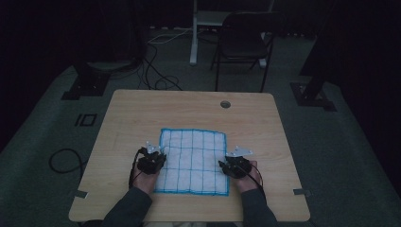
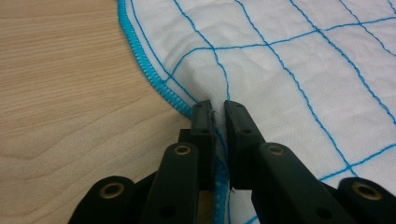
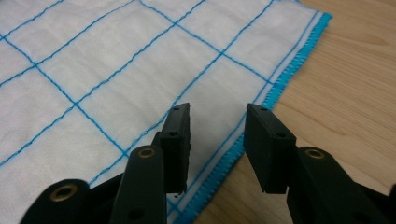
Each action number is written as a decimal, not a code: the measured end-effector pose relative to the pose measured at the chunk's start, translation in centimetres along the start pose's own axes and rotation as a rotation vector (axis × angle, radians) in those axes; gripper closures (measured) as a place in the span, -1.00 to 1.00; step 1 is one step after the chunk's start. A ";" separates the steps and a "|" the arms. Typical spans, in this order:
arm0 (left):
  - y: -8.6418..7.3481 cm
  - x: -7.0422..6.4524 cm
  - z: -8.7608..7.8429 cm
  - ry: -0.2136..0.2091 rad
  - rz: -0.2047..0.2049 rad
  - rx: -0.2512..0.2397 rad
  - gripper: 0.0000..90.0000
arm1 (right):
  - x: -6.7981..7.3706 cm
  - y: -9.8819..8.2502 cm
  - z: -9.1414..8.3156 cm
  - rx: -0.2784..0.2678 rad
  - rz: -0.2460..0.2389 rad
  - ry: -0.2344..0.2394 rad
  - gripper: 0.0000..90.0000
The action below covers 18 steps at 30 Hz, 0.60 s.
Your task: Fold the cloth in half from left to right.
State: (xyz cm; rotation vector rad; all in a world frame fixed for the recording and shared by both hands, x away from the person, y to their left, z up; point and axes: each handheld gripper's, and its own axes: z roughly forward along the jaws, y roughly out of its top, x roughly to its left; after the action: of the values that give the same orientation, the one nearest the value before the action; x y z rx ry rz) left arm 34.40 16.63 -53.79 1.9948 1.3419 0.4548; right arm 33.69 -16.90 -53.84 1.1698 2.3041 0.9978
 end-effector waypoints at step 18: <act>-0.3 2.1 -0.7 -0.034 -0.010 0.014 0.93 | -0.2 -0.2 -0.2 0.000 0.004 -0.007 0.41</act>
State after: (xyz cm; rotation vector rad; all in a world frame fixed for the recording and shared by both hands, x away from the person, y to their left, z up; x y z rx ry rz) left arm 34.63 18.88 -53.67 1.9981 1.3368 0.4065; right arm 33.62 -17.22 -53.84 1.1762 2.2973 0.9940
